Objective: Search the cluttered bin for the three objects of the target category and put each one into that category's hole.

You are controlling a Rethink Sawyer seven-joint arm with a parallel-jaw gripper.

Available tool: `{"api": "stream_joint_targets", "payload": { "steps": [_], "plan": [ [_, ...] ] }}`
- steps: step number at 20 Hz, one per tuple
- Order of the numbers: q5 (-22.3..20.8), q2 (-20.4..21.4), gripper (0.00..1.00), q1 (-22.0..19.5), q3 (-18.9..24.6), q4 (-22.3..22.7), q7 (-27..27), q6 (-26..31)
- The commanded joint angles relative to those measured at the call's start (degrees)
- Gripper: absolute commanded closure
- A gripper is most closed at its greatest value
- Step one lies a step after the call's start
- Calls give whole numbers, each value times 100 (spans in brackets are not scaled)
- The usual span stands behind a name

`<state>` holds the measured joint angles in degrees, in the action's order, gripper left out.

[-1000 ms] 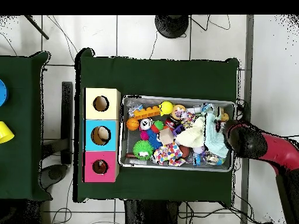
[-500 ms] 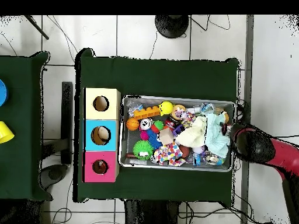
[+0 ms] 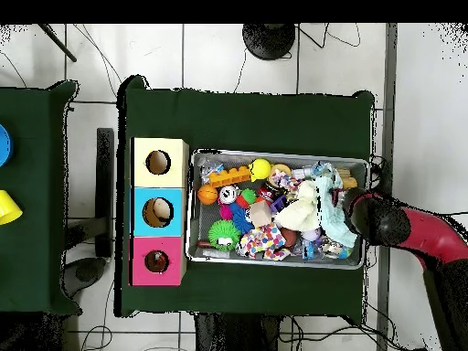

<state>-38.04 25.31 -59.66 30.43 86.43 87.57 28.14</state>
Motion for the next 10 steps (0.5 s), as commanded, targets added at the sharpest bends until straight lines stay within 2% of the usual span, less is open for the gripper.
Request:
{"api": "stream_joint_targets", "payload": {
  "steps": [1,10],
  "plan": [
    [-310,-429,0,232,-55,-320,-289,-85],
    [-102,-511,0,157,103,-293,-377,26]
  ]
}}
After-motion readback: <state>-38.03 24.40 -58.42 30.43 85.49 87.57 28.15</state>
